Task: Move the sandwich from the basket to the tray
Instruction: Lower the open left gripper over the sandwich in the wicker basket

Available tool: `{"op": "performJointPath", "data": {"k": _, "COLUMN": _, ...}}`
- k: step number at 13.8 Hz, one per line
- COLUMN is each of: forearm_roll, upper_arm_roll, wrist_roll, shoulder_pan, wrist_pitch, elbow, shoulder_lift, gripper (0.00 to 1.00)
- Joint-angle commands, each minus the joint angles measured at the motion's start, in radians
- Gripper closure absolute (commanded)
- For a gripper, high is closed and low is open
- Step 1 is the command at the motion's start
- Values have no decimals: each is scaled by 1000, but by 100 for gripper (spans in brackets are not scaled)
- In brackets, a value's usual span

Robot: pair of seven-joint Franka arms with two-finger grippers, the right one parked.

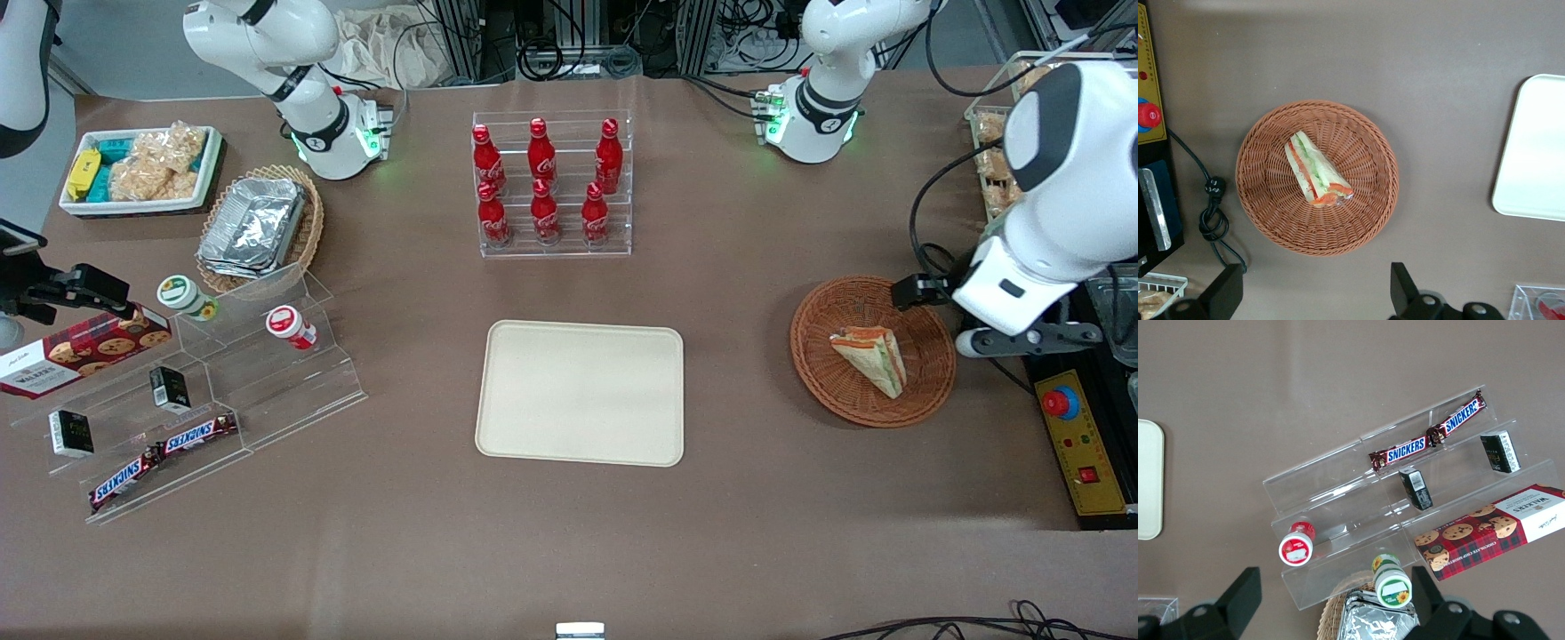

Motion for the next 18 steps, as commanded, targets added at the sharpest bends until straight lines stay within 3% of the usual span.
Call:
{"op": "performJointPath", "data": {"k": 1, "forearm_roll": 6, "upper_arm_roll": -8, "wrist_roll": 15, "shoulder_pan": 2, "wrist_pitch": -86, "elbow": 134, "shoulder_lift": 102, "gripper": 1}}
{"op": "performJointPath", "data": {"k": 6, "forearm_roll": 6, "upper_arm_roll": -5, "wrist_roll": -8, "shoulder_pan": 5, "wrist_pitch": -80, "elbow": 76, "shoulder_lift": 99, "gripper": 1}}
{"op": "performJointPath", "data": {"k": 9, "forearm_roll": 8, "upper_arm_roll": -5, "wrist_roll": -245, "shoulder_pan": 14, "wrist_pitch": -25, "elbow": -57, "shoulder_lift": 50, "gripper": 1}}
{"op": "performJointPath", "data": {"k": 14, "forearm_roll": 8, "upper_arm_roll": -3, "wrist_roll": -409, "shoulder_pan": 141, "wrist_pitch": 502, "elbow": -517, "shoulder_lift": -91, "gripper": 1}}
{"op": "performJointPath", "data": {"k": 18, "forearm_roll": 8, "upper_arm_roll": -3, "wrist_roll": -544, "shoulder_pan": 169, "wrist_pitch": 630, "elbow": -572, "shoulder_lift": -24, "gripper": 1}}
